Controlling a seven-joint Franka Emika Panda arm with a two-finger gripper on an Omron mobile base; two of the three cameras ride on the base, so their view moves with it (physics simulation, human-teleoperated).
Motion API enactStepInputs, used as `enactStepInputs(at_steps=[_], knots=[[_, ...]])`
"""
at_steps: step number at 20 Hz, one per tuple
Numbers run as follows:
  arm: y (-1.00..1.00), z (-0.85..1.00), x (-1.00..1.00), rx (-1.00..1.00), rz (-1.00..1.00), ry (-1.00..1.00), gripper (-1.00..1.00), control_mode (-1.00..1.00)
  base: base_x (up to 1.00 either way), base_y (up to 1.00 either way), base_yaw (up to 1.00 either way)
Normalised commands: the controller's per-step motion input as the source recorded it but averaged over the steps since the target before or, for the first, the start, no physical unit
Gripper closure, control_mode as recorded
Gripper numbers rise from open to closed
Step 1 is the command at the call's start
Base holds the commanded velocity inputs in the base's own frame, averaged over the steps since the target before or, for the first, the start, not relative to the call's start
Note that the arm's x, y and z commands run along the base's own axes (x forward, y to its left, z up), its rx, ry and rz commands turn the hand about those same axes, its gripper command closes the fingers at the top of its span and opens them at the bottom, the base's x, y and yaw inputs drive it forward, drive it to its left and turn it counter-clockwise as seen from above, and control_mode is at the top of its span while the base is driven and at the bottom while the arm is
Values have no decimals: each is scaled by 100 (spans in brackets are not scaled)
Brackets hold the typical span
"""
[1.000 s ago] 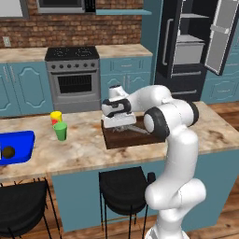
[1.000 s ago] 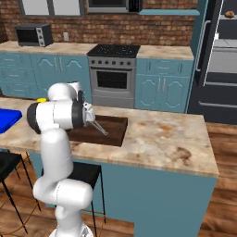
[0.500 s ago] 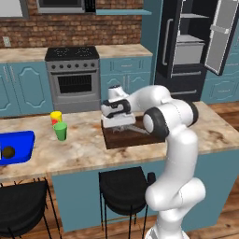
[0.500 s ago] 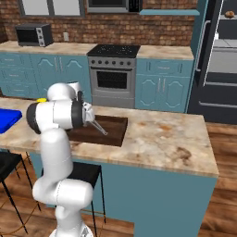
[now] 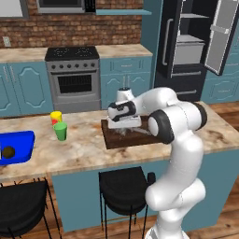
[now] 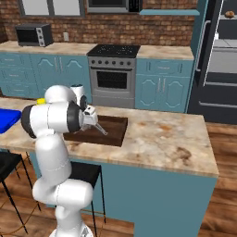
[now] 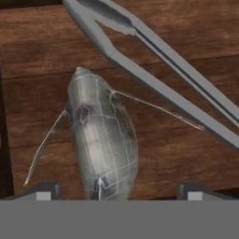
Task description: Gather the avocado and corn from the fridge and place them on a tray on the dining counter. Then gather the chicken drumstick and fish from the fridge and place them on the other tray.
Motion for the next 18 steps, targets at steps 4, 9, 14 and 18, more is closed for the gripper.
enactStepInputs(at_steps=[4,9,14,18], knots=[[-9,41,-43,0,0,-17,-100,-100,0,0,0],[-1,54,-58,0,0,-19,-100,-100,0,0,0],[-23,72,-57,1,0,-14,-100,-100,0,0,0],[-35,73,-64,0,0,-11,-100,-100,0,0,0]])
